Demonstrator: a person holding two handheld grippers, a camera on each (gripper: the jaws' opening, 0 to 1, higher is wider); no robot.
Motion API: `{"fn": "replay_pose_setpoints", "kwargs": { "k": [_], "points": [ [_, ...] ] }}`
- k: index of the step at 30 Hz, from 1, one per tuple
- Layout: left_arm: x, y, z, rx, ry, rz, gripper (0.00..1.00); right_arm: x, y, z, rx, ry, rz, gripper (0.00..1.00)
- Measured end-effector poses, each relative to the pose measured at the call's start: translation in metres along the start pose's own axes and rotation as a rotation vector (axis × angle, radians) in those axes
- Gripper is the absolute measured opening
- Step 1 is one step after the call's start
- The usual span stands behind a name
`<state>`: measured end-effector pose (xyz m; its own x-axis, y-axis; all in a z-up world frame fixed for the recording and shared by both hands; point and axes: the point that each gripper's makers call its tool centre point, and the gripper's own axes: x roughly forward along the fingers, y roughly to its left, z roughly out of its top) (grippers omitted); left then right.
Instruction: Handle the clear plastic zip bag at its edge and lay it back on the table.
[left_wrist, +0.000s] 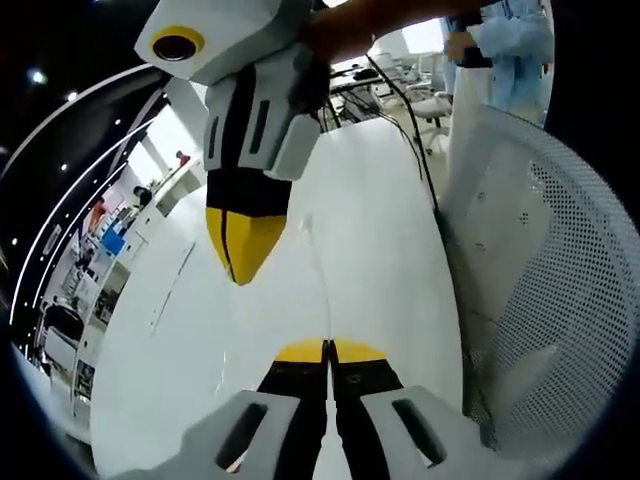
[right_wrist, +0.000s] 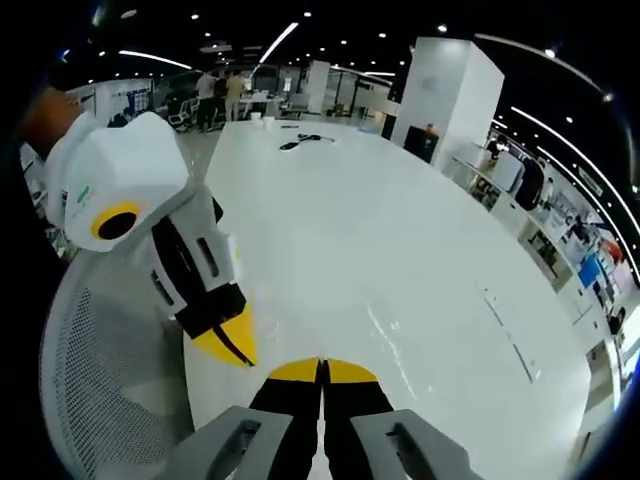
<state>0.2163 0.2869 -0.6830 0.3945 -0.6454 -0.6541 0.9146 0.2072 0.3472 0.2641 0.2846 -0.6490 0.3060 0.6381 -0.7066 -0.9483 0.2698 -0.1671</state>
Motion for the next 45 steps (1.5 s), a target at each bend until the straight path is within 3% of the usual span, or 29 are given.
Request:
{"fn": "replay_pose_setpoints", "kwargs": {
  "k": [8,25,45],
  "points": [
    [0.000,-0.001,0.000,-0.006,0.009,0.001,0.00,-0.010,-0.005,0.008,-0.019,-0.043,-0.056,0.00],
    [0.002,0.002,-0.003,-0.025,0.032,0.010,0.00,-0.016,-0.009,0.016,-0.029,-0.092,-0.103,0.00],
    [0.009,0.014,-0.015,-0.033,0.081,0.057,0.00,-0.001,-0.008,-0.001,-0.010,-0.049,-0.134,0.00]
  ]
}}
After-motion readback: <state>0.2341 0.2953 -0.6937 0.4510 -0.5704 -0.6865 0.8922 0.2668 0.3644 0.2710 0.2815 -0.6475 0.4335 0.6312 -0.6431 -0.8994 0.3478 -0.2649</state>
